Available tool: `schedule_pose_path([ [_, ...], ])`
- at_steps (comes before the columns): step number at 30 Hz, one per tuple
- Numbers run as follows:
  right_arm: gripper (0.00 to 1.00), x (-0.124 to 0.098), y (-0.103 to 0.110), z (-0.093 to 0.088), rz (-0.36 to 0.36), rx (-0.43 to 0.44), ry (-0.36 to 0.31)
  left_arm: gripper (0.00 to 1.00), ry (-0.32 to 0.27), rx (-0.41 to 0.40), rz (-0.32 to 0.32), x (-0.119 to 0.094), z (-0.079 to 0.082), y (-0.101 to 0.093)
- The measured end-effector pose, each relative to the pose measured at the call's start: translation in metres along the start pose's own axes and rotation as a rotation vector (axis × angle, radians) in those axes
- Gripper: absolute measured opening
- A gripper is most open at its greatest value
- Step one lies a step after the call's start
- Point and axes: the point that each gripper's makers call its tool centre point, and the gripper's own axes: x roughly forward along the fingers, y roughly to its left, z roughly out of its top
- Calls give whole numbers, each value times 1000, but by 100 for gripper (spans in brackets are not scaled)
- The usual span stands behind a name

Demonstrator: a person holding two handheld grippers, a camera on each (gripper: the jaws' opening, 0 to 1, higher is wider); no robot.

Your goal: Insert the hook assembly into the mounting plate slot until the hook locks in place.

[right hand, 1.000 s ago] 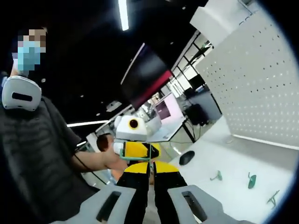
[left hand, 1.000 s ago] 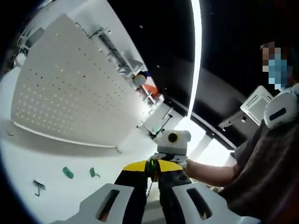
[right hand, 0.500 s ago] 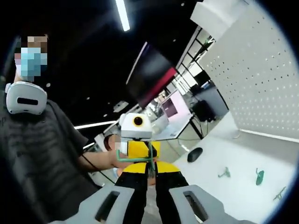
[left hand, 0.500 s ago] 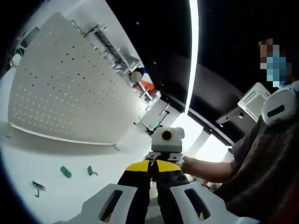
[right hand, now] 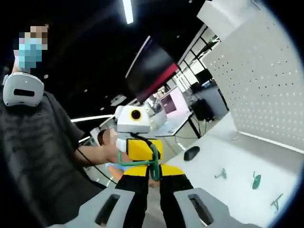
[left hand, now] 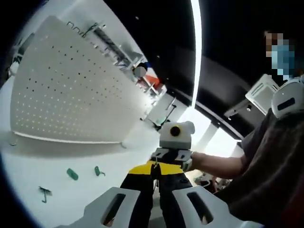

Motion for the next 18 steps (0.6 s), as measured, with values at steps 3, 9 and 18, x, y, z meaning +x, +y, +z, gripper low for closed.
schedule_pose_path([
  [3,10,0,0,-2,-6,-9,13,2,11,13,8,1,0,1],
  [9,12,-6,-13,-11,-108,-68,80,2,13,29,53,-2,3,10],
  [18,16,-21,-31,-22,-254,-97,143,2,75,180,246,-13,-3,44],
])
